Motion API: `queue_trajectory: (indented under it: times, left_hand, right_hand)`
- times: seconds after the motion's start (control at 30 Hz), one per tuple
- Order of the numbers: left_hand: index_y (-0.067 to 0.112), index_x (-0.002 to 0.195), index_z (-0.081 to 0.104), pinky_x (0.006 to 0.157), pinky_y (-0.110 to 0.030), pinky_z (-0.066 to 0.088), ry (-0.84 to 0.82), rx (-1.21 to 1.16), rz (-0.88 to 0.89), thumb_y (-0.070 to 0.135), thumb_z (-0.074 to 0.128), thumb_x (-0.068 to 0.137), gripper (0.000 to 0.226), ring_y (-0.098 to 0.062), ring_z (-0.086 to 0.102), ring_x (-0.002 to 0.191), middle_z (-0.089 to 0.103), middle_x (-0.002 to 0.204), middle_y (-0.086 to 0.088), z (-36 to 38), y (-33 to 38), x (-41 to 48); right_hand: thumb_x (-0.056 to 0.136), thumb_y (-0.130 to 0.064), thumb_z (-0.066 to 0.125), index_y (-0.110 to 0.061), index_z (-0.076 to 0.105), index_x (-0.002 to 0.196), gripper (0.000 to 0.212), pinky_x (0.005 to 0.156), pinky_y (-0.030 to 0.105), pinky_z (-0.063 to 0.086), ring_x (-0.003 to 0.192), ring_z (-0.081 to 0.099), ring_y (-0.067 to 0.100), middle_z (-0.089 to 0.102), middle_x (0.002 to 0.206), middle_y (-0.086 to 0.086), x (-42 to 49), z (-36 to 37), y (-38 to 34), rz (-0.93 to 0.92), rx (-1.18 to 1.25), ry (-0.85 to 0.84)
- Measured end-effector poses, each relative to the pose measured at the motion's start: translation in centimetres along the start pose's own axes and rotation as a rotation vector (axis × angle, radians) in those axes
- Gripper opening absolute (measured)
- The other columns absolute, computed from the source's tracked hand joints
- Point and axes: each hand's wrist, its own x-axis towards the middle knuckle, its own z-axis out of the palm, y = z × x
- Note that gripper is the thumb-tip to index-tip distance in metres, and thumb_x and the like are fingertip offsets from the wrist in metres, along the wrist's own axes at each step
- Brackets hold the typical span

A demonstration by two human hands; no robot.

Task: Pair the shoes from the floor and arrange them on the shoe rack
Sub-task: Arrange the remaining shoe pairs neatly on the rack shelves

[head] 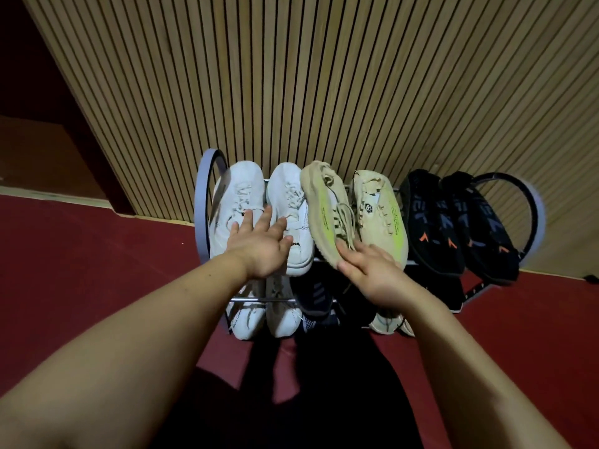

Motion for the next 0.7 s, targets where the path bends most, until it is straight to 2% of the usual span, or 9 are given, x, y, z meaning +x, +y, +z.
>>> queue_trajectory:
  times: [0.07,0.13,0.2,0.3,0.4,0.5,0.63,0.7]
  left_hand:
    - [0.028,0.151,0.007,0.117,-0.042,-0.001,-0.032,0.006,0.039,0.046,0.019,0.1,0.055,-0.031,-0.01,0.145,-0.01,0.159,-0.002,-0.6,-0.3,-0.2]
    - [0.028,0.151,0.005,0.117,-0.037,-0.003,-0.047,0.047,0.06,0.046,0.018,0.101,0.055,-0.029,-0.011,0.145,-0.01,0.158,-0.002,-0.9,-0.2,-0.6]
    - [0.028,0.151,0.005,0.116,-0.036,-0.004,-0.049,0.072,0.062,0.046,0.017,0.101,0.055,-0.03,-0.012,0.145,-0.011,0.158,-0.003,-0.9,-0.1,-0.7]
    - [0.028,0.151,0.006,0.116,-0.037,-0.005,-0.06,0.057,0.058,0.046,0.019,0.101,0.055,-0.031,-0.014,0.144,-0.011,0.158,-0.003,-0.9,-0.1,-0.9]
    - [0.028,0.151,0.007,0.116,-0.038,-0.004,-0.068,0.034,0.065,0.045,0.019,0.101,0.055,-0.031,-0.014,0.144,-0.011,0.158,-0.003,-1.0,-0.3,-0.9]
    - [0.027,0.151,0.008,0.118,-0.04,-0.002,-0.056,0.037,0.068,0.045,0.019,0.101,0.055,-0.032,-0.013,0.144,-0.01,0.159,-0.003,-0.7,-0.5,-0.8]
    - [0.028,0.151,0.009,0.118,-0.041,-0.003,-0.043,0.023,0.075,0.046,0.02,0.1,0.055,-0.032,-0.013,0.144,-0.009,0.159,-0.003,-0.5,-0.8,-0.7]
    - [0.029,0.151,0.009,0.118,-0.041,-0.003,-0.034,0.019,0.078,0.046,0.021,0.1,0.055,-0.032,-0.013,0.144,-0.01,0.159,-0.003,-0.4,-0.9,-0.7]
  right_hand:
    - [0.094,-0.058,0.032,-0.04,0.017,0.148,0.058,0.113,0.042,0.013,0.142,0.014,0.029,0.018,0.158,0.0,-0.3,-0.2,-0.1,0.078,-0.031,0.024]
    - [0.092,-0.064,0.03,-0.032,0.024,0.147,0.064,0.105,0.041,0.023,0.134,0.026,0.032,0.033,0.15,0.004,0.3,-0.1,-1.4,0.181,-0.092,0.168]
    - [0.091,-0.066,0.026,-0.026,0.024,0.147,0.069,0.1,0.041,0.029,0.127,0.033,0.034,0.041,0.143,0.01,1.3,0.1,-3.3,0.284,-0.095,0.196]
    - [0.087,-0.073,0.023,-0.025,0.007,0.151,0.081,0.103,0.043,0.029,0.13,0.029,0.036,0.029,0.148,0.011,3.3,0.3,-5.2,0.434,-0.005,0.075]
    - [0.087,-0.073,0.022,-0.03,-0.001,0.151,0.08,0.108,0.048,0.021,0.135,0.018,0.035,0.016,0.154,0.01,4.5,0.2,-6.1,0.517,0.086,0.019]
    - [0.091,-0.066,0.023,-0.034,0.004,0.15,0.07,0.109,0.049,0.02,0.136,0.014,0.035,0.013,0.155,0.009,4.6,0.9,-6.1,0.477,0.137,0.022]
    - [0.094,-0.058,0.027,-0.032,0.027,0.146,0.058,0.099,0.047,0.032,0.129,0.024,0.034,0.034,0.144,0.007,3.3,-0.3,-5.9,0.375,0.121,0.104]
    - [0.096,-0.053,0.028,-0.03,0.037,0.141,0.051,0.092,0.044,0.034,0.127,0.025,0.032,0.037,0.142,0.004,2.1,-1.9,-6.0,0.309,0.012,0.191]
